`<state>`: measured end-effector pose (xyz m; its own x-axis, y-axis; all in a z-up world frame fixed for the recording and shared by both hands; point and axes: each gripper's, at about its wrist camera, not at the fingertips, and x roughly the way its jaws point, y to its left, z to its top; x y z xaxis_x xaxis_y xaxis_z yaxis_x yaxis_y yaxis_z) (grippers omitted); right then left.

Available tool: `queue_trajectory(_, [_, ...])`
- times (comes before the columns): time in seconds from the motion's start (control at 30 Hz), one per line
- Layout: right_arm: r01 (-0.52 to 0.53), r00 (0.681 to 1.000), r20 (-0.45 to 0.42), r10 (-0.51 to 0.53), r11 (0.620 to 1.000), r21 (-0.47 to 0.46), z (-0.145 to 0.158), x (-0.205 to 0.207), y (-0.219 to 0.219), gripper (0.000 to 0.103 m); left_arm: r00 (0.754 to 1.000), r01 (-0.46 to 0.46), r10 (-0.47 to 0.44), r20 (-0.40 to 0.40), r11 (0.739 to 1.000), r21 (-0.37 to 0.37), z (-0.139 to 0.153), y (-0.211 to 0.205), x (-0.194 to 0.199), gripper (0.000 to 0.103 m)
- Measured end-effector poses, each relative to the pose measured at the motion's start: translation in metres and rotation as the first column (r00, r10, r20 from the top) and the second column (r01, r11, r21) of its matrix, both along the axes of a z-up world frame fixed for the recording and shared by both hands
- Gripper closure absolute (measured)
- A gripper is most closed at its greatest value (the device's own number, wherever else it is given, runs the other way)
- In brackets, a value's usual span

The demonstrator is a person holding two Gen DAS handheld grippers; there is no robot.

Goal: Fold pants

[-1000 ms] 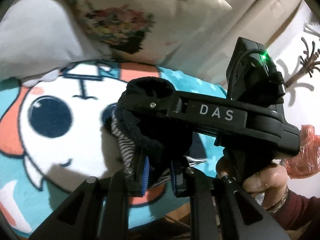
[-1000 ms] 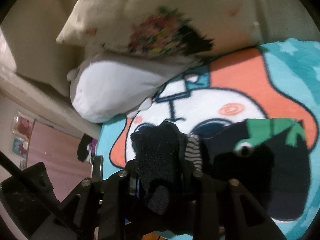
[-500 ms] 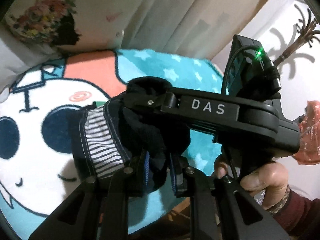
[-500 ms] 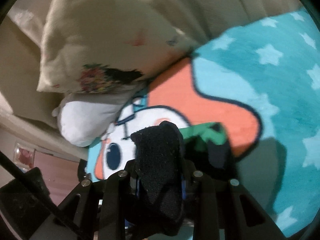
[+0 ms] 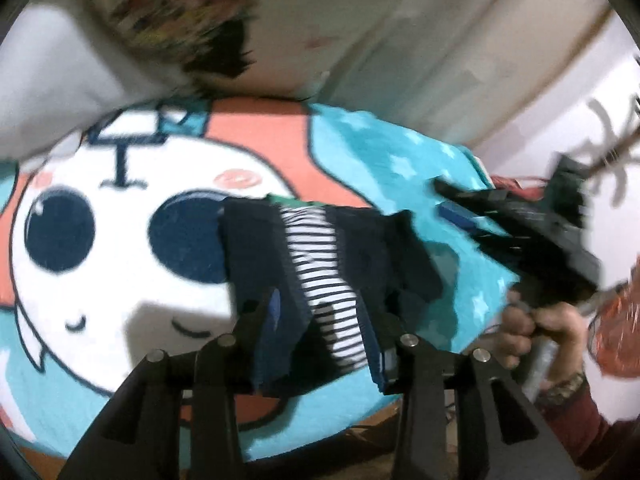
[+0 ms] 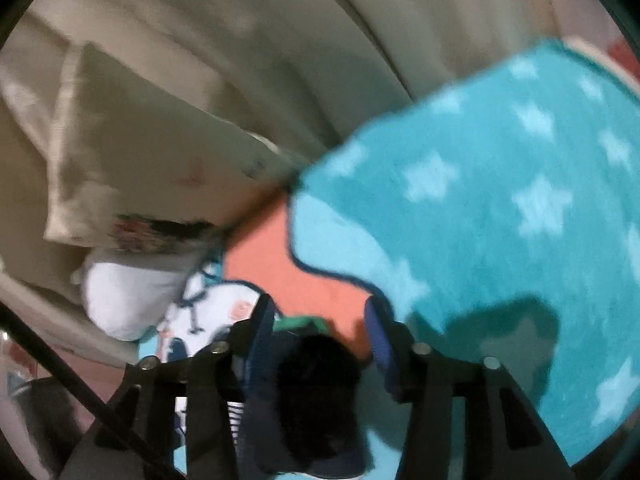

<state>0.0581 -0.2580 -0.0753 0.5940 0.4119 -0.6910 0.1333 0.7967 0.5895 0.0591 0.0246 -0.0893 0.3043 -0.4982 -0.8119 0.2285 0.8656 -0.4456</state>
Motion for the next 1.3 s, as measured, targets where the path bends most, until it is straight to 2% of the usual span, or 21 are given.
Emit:
queue_trajectory(0.1, [-0.119, 0.993, 0.035, 0.117, 0.991, 0.064, 0.008, -0.004, 0.019, 0.062, 1.0, -0.007, 0.008, -0.024, 1.0, 0.013, -0.013, -0.003, 0.001, 0.065])
queue_trajectory(0.2, [-0.193, 0.981, -0.015, 0.195, 0.977, 0.085, -0.011, -0.007, 0.036, 0.062, 0.998, 0.001, 0.002, -0.057, 0.998, 0.06, -0.033, -0.013, 0.001, 0.065])
queue_trajectory(0.3, [-0.198, 0.971, -0.123, 0.207, 0.977, 0.084, -0.045, -0.007, 0.036, 0.062, 0.995, -0.011, 0.021, -0.101, 0.995, 0.1, -0.054, -0.015, 0.005, 0.064])
queue_trajectory(0.37, [-0.177, 0.969, -0.159, 0.191, 0.979, 0.097, -0.06, -0.008, 0.031, 0.062, 0.99, -0.032, 0.045, -0.131, 0.995, 0.098, -0.064, -0.011, 0.009, 0.064])
queue_trajectory(0.5, [-0.134, 0.984, -0.102, 0.148, 0.982, 0.133, -0.049, -0.015, 0.015, 0.056, 0.989, -0.051, 0.061, -0.134, 0.996, 0.076, -0.058, -0.002, 0.012, 0.064])
queue_trajectory(0.63, [-0.098, 0.993, -0.048, 0.106, 0.984, 0.148, -0.033, -0.022, -0.005, 0.042, 0.993, -0.076, 0.078, -0.085, 0.997, 0.023, -0.036, 0.015, 0.012, 0.064])
queue_trajectory(0.67, [-0.093, 0.994, -0.044, 0.101, 0.985, 0.147, -0.033, -0.023, -0.008, 0.04, 0.993, -0.089, 0.089, -0.072, 0.996, -0.003, -0.03, 0.021, 0.013, 0.061])
queue_trajectory(0.7, [-0.09, 0.994, -0.046, 0.098, 0.985, 0.146, -0.034, -0.025, -0.011, 0.04, 0.993, -0.103, 0.101, -0.066, 0.994, -0.021, -0.027, 0.027, 0.015, 0.051])
queue_trajectory(0.77, [-0.091, 0.993, -0.055, 0.101, 0.982, 0.166, -0.04, -0.024, -0.011, 0.038, 0.989, -0.132, 0.129, -0.068, 0.99, -0.049, -0.027, 0.034, 0.023, 0.043])
queue_trajectory(0.87, [-0.134, 0.987, -0.059, 0.149, 0.97, 0.203, -0.049, -0.019, -0.002, 0.031, 0.989, -0.116, 0.103, -0.105, 0.985, -0.128, -0.038, 0.032, 0.04, 0.037])
queue_trajectory(0.97, [-0.166, 0.98, -0.076, 0.182, 0.97, 0.178, -0.062, -0.01, 0.015, 0.03, 0.987, -0.092, 0.066, -0.145, 0.979, -0.181, -0.056, 0.021, 0.056, 0.036])
queue_trajectory(1.03, [-0.178, 0.976, -0.096, 0.194, 0.971, 0.158, -0.072, -0.003, 0.024, 0.028, 0.985, -0.072, 0.042, -0.167, 0.981, -0.179, -0.067, 0.01, 0.062, 0.036])
queue_trajectory(1.1, [-0.188, 0.973, -0.105, 0.204, 0.971, 0.149, -0.08, 0.003, 0.03, 0.026, 0.985, -0.046, 0.016, -0.17, 0.984, -0.172, -0.074, 0.0, 0.065, 0.028])
queue_trajectory(1.17, [-0.192, 0.974, -0.092, 0.206, 0.971, 0.145, -0.084, 0.005, 0.034, 0.023, 0.986, -0.043, 0.017, -0.168, 0.987, -0.152, -0.077, -0.006, 0.065, 0.025])
queue_trajectory(1.23, [-0.194, 0.975, -0.084, 0.207, 0.97, 0.145, -0.086, 0.005, 0.036, 0.025, 0.985, -0.047, 0.022, -0.171, 0.988, -0.144, -0.08, -0.01, 0.066, 0.025])
queue_trajectory(1.27, [-0.203, 0.972, -0.087, 0.216, 0.969, 0.142, -0.086, 0.006, 0.037, 0.042, 0.984, -0.054, 0.029, -0.174, 0.989, -0.141, -0.081, -0.01, 0.066, 0.03])
queue_trajectory(1.3, [-0.208, 0.97, -0.097, 0.223, 0.968, 0.141, -0.087, 0.007, 0.037, 0.052, 0.983, -0.058, 0.033, -0.181, 0.989, -0.136, -0.082, -0.01, 0.066, 0.047])
